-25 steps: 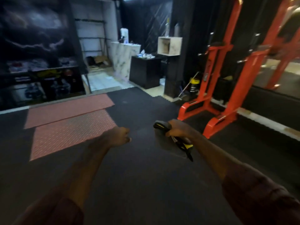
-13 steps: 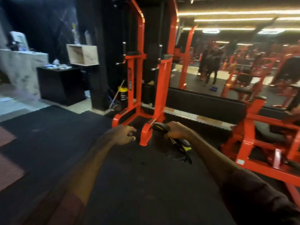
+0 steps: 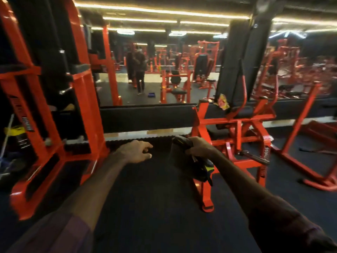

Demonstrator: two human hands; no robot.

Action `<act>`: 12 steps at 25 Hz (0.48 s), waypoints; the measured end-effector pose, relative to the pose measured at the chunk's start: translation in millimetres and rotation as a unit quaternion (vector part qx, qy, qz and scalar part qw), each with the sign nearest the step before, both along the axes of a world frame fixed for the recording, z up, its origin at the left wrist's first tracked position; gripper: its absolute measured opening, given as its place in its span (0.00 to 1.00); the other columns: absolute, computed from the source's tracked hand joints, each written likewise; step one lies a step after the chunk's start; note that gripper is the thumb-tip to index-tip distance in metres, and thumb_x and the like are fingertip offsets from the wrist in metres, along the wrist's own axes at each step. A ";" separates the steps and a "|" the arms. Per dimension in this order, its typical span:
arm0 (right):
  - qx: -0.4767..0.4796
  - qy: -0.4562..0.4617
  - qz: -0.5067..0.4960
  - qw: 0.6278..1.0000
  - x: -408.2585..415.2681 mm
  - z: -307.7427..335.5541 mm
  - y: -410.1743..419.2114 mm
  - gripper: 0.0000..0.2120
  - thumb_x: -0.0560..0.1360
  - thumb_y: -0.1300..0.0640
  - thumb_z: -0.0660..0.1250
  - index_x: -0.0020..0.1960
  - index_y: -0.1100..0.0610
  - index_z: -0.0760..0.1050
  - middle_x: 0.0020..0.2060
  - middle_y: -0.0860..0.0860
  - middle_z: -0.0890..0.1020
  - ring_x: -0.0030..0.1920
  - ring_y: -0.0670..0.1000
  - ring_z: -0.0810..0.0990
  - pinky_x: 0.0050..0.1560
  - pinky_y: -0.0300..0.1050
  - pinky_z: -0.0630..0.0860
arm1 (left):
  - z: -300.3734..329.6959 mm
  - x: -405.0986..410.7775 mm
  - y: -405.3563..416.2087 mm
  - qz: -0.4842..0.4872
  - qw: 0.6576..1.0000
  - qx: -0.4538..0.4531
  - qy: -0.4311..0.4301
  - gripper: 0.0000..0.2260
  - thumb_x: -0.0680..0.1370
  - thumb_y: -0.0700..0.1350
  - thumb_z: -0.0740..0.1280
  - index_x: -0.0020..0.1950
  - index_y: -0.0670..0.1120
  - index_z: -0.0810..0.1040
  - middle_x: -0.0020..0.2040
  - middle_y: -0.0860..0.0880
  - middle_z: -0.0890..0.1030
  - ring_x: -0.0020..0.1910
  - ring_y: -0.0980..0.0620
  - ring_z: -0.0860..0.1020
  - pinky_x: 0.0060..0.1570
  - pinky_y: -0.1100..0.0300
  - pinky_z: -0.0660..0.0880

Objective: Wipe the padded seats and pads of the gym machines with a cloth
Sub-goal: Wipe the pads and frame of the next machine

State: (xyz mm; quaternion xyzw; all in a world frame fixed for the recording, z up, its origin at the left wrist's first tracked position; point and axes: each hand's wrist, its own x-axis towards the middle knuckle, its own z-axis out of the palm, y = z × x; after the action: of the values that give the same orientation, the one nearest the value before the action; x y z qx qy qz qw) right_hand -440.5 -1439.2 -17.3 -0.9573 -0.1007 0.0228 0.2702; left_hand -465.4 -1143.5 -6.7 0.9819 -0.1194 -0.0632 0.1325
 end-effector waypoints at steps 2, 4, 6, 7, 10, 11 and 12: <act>0.011 0.001 -0.044 0.999 30.9 -6.9 -22.7 0.14 0.70 0.63 0.75 0.53 0.52 0.82 0.45 0.50 0.84 0.48 0.50 0.82 0.47 0.43 0.75 | 0.0 51.6 -27.9 -0.040 0.999 0.006 -0.009 0.25 0.82 0.56 0.69 0.79 0.59 0.69 0.72 0.53 0.78 0.70 0.51 0.76 0.71 0.45 0.74; 0.009 0.005 -0.075 0.997 68.2 -16.4 -44.8 0.12 0.70 0.64 0.74 0.52 0.53 0.82 0.44 0.50 0.83 0.45 0.48 0.81 0.42 0.38 0.75 | -4.8 107.9 -51.4 -0.075 0.997 0.002 -0.013 0.25 0.83 0.55 0.69 0.79 0.58 0.69 0.73 0.52 0.77 0.72 0.51 0.75 0.71 0.46 0.73; 0.011 0.004 -0.100 0.995 112.4 -28.0 -62.2 0.12 0.71 0.65 0.74 0.51 0.52 0.81 0.43 0.50 0.82 0.43 0.47 0.80 0.35 0.33 0.70 | -17.1 163.2 -68.6 -0.104 0.994 0.014 -0.003 0.25 0.83 0.55 0.69 0.80 0.58 0.68 0.74 0.52 0.77 0.72 0.51 0.75 0.72 0.47 0.73; 0.013 0.000 -0.115 0.993 140.9 -34.7 -70.3 0.12 0.71 0.65 0.74 0.52 0.52 0.82 0.44 0.50 0.82 0.45 0.48 0.80 0.35 0.34 0.69 | -23.5 195.6 -75.1 -0.118 0.993 0.021 -0.001 0.25 0.83 0.55 0.68 0.80 0.58 0.68 0.74 0.52 0.76 0.72 0.51 0.75 0.72 0.47 0.72; 0.039 -0.009 -0.145 0.989 240.9 -55.4 -80.9 0.14 0.71 0.64 0.73 0.56 0.56 0.83 0.44 0.51 0.83 0.47 0.49 0.81 0.33 0.31 0.68 | -41.0 300.4 -84.3 -0.130 0.991 0.031 0.004 0.25 0.83 0.55 0.69 0.79 0.58 0.68 0.74 0.52 0.76 0.72 0.51 0.75 0.72 0.47 0.73; 0.041 -0.004 -0.147 0.988 273.9 -58.1 -81.3 0.13 0.71 0.64 0.73 0.55 0.57 0.83 0.43 0.50 0.83 0.46 0.49 0.82 0.32 0.29 0.67 | -44.0 335.1 -84.6 -0.129 0.991 0.034 0.012 0.25 0.83 0.54 0.69 0.79 0.58 0.69 0.73 0.52 0.76 0.71 0.51 0.75 0.71 0.47 0.73; 0.043 0.004 -0.144 0.989 309.6 -59.0 -81.1 0.12 0.72 0.65 0.73 0.55 0.56 0.83 0.42 0.49 0.82 0.43 0.48 0.81 0.32 0.28 0.67 | -44.5 372.8 -83.9 -0.129 0.991 0.041 0.020 0.25 0.82 0.54 0.70 0.79 0.58 0.69 0.73 0.52 0.77 0.71 0.52 0.76 0.71 0.48 0.74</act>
State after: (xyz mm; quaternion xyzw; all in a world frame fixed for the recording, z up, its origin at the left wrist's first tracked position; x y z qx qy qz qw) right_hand -130.9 -1520.3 -76.3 -0.9491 0.0384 -0.0173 0.3122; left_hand -92.6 -1227.4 -51.2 0.9614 -0.2400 -0.1041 0.0853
